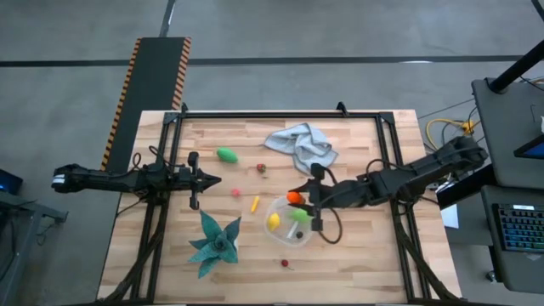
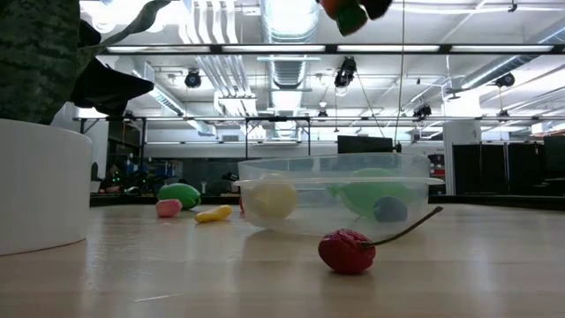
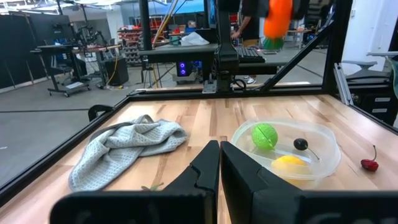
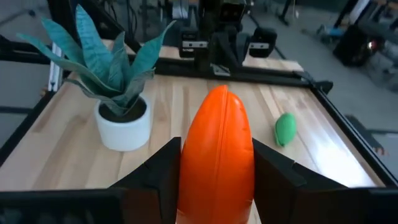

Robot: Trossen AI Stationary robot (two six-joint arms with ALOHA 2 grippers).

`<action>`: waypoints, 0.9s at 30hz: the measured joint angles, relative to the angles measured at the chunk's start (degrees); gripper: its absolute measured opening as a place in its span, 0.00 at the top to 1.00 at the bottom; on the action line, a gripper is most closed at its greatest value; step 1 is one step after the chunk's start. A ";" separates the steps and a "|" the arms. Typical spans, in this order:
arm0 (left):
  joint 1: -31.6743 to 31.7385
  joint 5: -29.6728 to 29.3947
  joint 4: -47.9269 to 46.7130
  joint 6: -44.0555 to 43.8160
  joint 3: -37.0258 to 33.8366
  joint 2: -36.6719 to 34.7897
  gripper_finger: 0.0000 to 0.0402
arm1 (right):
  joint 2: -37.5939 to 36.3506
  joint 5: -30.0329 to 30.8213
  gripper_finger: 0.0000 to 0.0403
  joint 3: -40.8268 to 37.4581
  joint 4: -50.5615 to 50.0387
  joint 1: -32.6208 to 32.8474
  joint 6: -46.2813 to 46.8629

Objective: Pick and placing Produce into tupperware
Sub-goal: Put the carrot into the container

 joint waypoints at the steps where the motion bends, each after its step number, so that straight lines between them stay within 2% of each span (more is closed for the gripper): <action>1: -0.01 0.00 0.00 0.00 0.00 0.00 1.00 | -0.72 -0.20 0.64 -2.10 2.61 -0.01 -0.47; 6: 0.01 0.00 0.02 0.00 0.00 0.02 1.00 | -2.52 -0.27 0.64 -11.12 14.68 -0.07 -2.79; 12: 0.01 0.00 -0.04 0.00 0.00 0.11 1.00 | -1.94 -0.32 0.64 -17.65 26.34 -0.78 -3.99; 17: 0.01 -0.02 0.02 0.00 0.00 0.60 1.00 | -0.05 -0.31 0.64 -20.37 29.50 -2.21 -3.68; 27: 0.01 -0.02 0.00 0.02 0.00 1.11 1.00 | 6.49 -3.18 0.64 -20.66 33.33 -3.69 -2.47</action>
